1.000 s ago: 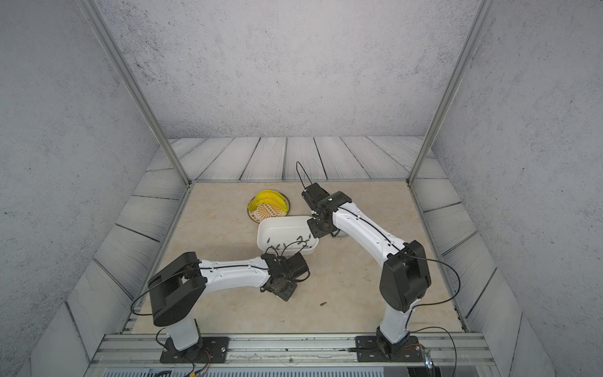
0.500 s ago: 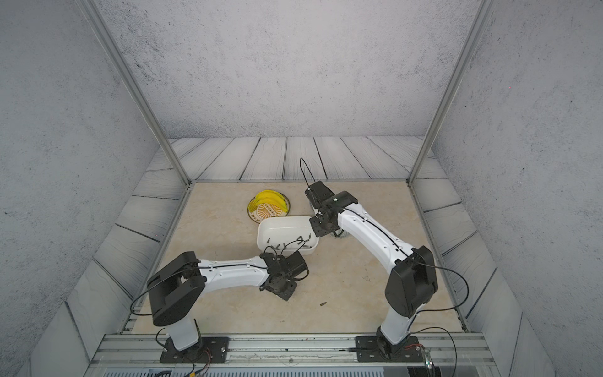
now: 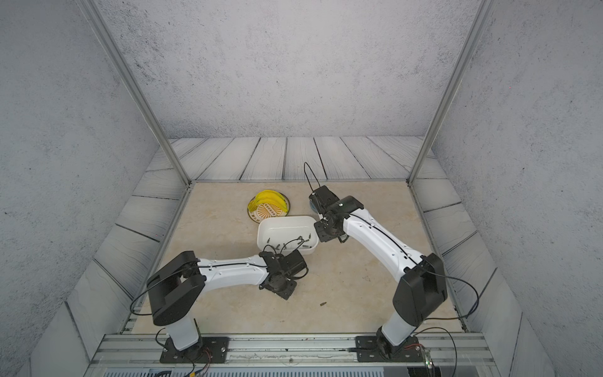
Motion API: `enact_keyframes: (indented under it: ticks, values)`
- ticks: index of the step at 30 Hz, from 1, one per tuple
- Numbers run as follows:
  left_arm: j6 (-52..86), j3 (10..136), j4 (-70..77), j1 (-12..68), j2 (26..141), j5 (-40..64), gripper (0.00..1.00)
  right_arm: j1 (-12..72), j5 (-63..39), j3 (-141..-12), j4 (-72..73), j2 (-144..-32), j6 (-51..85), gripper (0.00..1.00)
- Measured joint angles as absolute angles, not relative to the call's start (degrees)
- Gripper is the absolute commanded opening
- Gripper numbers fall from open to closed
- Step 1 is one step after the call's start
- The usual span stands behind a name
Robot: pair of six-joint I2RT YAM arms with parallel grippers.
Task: Put the bit on the desktop into the storage box
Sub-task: Pick up the screwdriver bit from the center of the board, then place the screwdriver bit in the storage box.
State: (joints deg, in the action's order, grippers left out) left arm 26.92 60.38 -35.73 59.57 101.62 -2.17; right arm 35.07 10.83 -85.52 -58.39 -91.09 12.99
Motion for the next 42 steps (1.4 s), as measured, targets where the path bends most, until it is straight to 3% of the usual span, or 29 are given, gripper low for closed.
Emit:
enact_keyframes:
  ticks: [6,14,21,26,27,28,30,34,42]
  values:
    - [25.8,62.0,-39.7,58.9,101.4,-2.4,0.00,35.1,10.9,-78.2,-58.1,-84.6,16.1,0.40]
    - [23.0,71.1,-47.0,54.7,96.0,-2.3,0.00,35.1,10.0,-70.3,-57.3,-80.2,19.7,0.41]
    - [16.9,83.6,-51.2,44.7,95.6,-1.4,0.00,35.7,7.4,-62.3,-54.8,-75.2,22.7,0.41]
    - [13.2,93.1,-52.5,38.2,102.0,0.4,0.00,38.1,6.0,-58.3,-53.0,-74.1,25.0,0.41]
    - [12.8,94.8,-52.8,37.5,104.0,0.7,0.08,39.2,5.9,-57.7,-52.7,-74.3,25.6,0.41]
    - [12.4,96.1,-53.0,37.1,106.1,1.0,0.22,40.3,5.9,-57.3,-52.4,-74.5,26.2,0.41]
    - [11.9,96.8,-53.0,37.0,109.2,1.8,0.27,43.0,6.0,-56.5,-51.5,-75.2,27.8,0.41]
    - [11.8,96.3,-53.0,37.1,113.8,3.1,0.54,49.1,6.1,-54.3,-49.3,-76.6,31.6,0.41]
    - [12.2,93.3,-51.5,37.1,111.4,2.7,0.64,55.4,6.2,-50.6,-47.2,-77.5,37.7,0.41]
